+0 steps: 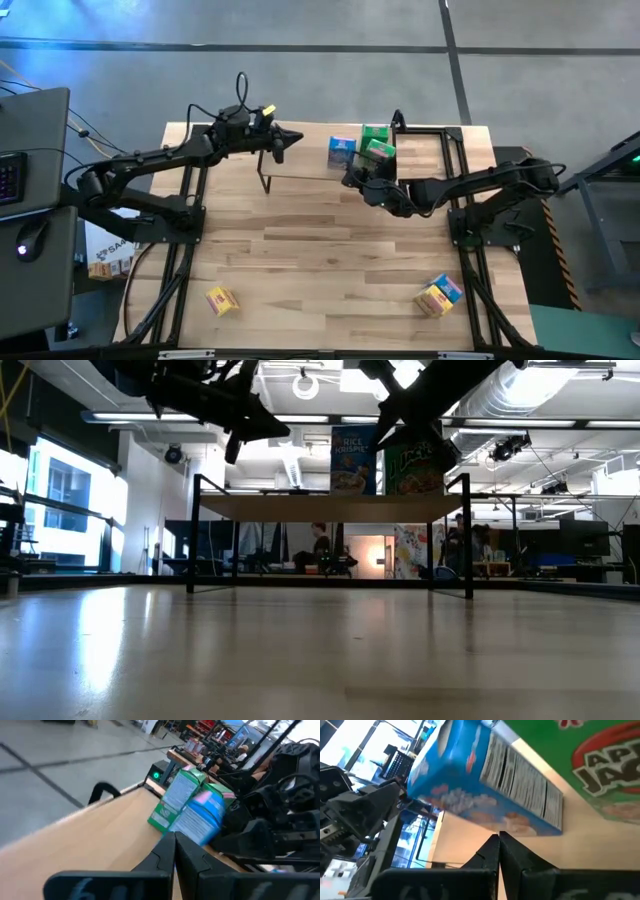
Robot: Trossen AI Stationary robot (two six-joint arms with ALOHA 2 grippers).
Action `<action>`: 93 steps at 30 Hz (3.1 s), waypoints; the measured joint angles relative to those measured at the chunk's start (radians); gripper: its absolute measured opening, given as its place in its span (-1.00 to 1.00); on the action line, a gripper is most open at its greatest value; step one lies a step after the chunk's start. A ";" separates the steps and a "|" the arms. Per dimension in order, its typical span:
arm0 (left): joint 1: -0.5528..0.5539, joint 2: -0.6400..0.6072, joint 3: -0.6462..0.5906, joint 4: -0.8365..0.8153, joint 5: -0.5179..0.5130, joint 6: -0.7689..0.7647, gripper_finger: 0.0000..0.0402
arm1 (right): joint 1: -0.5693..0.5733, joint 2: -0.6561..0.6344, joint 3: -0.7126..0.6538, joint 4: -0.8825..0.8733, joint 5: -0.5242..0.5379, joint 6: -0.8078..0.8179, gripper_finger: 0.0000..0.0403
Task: Stack cereal on shelf
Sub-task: Put the top blue cereal box on the shelf
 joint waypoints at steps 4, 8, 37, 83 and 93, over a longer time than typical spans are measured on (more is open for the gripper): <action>-0.052 -0.054 0.000 -0.130 -0.014 -0.032 -1.00 | 0.026 0.000 0.000 -0.007 -0.023 -0.001 -1.00; -0.178 -0.096 0.000 -0.261 -0.099 -0.075 -1.00 | 0.057 -0.002 0.000 -0.041 -0.059 -0.001 -1.00; -0.575 0.411 0.270 0.008 -0.761 -0.900 -1.00 | 0.093 -0.352 0.001 -0.347 0.076 -0.140 -1.00; -0.449 0.551 0.425 -0.158 -0.802 -0.877 -1.00 | 0.093 -0.370 0.001 -0.420 0.097 -0.113 -1.00; -0.410 0.551 0.425 -0.179 -0.782 -0.792 -1.00 | 0.093 -0.370 0.000 -0.403 0.097 -0.103 -1.00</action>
